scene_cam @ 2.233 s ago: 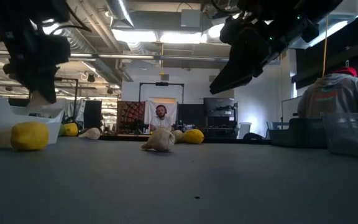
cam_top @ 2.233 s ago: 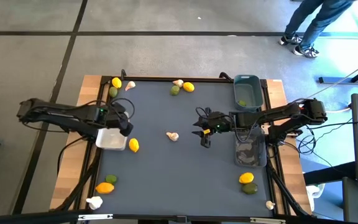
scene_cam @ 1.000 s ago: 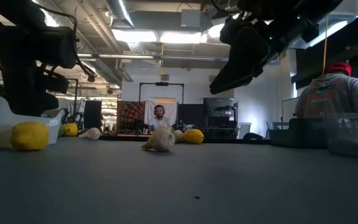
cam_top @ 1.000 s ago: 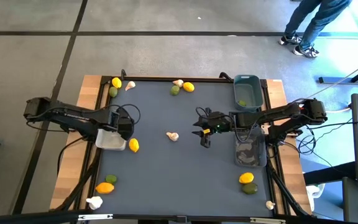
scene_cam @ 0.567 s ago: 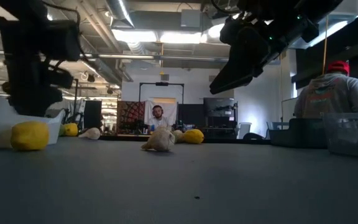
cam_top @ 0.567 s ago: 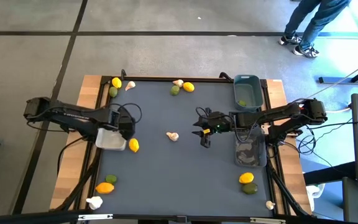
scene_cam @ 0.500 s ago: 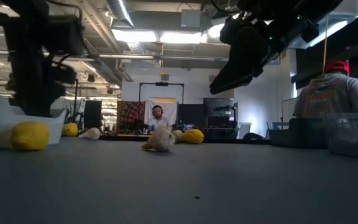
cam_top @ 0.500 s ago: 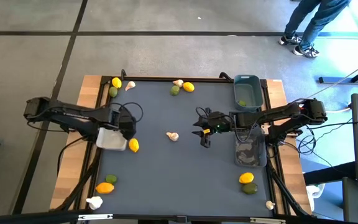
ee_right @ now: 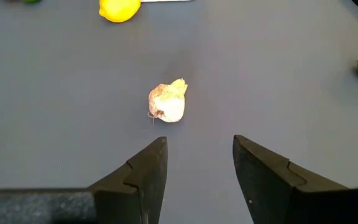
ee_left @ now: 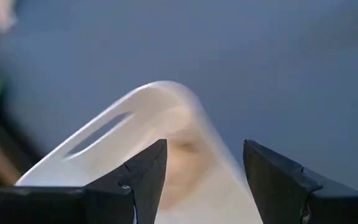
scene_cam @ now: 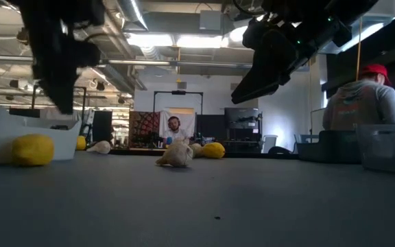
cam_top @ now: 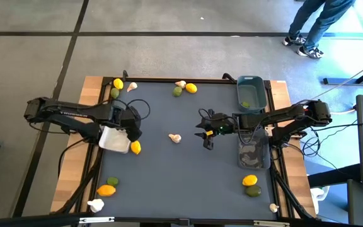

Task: Sort produce into baskets
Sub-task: Put the lemon into the blue bin

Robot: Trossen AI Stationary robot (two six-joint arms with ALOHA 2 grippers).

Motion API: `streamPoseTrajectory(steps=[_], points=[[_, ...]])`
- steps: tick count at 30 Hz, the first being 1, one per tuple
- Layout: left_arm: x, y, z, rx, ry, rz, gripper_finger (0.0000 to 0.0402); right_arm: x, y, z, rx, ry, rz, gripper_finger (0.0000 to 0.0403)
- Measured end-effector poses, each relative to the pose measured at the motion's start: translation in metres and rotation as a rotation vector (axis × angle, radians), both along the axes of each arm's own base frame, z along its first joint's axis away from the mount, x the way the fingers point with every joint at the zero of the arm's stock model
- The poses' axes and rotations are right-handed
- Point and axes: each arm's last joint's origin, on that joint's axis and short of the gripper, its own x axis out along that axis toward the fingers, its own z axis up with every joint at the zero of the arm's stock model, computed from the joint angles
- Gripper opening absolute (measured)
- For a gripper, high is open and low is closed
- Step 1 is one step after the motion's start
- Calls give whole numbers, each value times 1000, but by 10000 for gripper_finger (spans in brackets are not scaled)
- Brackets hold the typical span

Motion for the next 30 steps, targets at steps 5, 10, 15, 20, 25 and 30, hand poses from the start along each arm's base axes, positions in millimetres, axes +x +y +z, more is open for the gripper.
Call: streamPoseTrajectory(steps=[5, 10, 15, 20, 25, 30], points=[[20, -20, 17, -101, -176, -249, 203, 0, 0, 0, 0, 0, 0, 182], [24, -40, 15, -144, -181, -410, 203, 0, 0, 0, 0, 0, 0, 182], [24, -56, 6, -145, -92, -501, 204, 0, 0, 0, 0, 0, 0, 182], [29, -66, -2, -139, -66, -564, 202, 0, 0, 0, -8, 0, -10, 182], [36, -63, -6, -131, -64, -543, 216, 0, 0, 0, -10, 0, -12, 182], [39, -61, -11, -133, -44, -536, 246, 0, -1, 0, -12, 0, -15, 182]])
